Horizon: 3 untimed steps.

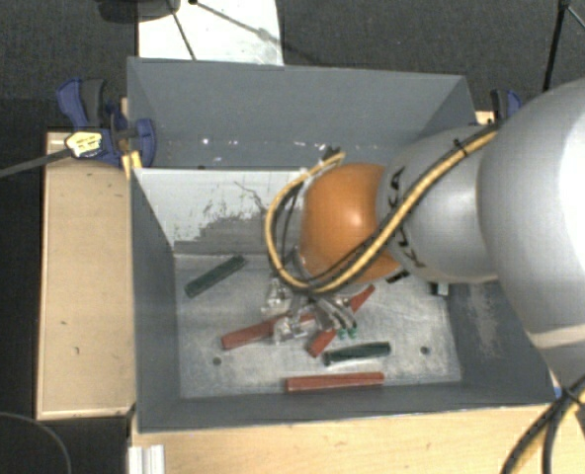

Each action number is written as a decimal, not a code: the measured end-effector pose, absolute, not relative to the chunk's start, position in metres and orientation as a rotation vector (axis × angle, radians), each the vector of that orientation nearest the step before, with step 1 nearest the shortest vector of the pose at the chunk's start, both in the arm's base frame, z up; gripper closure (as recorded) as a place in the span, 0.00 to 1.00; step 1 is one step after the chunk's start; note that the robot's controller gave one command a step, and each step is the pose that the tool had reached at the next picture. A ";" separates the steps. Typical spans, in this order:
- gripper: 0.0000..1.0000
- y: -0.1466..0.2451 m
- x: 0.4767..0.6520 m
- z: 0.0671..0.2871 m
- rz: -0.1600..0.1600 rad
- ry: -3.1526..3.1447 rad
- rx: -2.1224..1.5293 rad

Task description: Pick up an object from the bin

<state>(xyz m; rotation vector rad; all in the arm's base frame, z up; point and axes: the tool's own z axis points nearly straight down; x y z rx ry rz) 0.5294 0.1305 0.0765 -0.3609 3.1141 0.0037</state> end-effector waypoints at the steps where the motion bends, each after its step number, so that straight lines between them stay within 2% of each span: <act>1: 1.00 0.130 0.529 0.085 0.002 3.118 -0.361; 2: 1.00 0.130 0.528 0.097 0.000 3.125 -0.361; 3: 1.00 0.130 0.527 0.119 0.000 3.127 -0.360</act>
Offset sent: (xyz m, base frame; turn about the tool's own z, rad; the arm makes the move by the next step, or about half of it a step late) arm 0.0000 -0.0001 0.1016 0.0000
